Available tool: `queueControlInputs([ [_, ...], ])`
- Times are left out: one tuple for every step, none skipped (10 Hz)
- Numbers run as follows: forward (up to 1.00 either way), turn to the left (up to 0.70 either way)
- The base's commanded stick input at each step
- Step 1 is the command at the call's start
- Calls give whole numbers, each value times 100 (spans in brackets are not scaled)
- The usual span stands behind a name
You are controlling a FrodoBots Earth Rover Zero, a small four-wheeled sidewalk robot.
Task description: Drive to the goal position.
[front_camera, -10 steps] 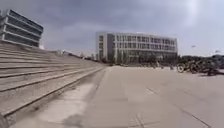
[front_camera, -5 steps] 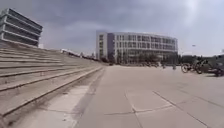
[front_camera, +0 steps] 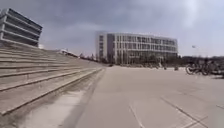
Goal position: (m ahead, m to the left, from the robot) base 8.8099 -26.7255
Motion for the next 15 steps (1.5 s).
queueControlInputs([
  [0, 0],
  [0, 0],
  [0, 0],
  [0, 0],
  [0, 0],
  [0, 0],
  [0, 0],
  [0, 0],
  [0, 0],
  [0, -61],
  [61, -63],
  [100, -40],
  [100, -40],
  [100, -40],
  [100, -40],
])
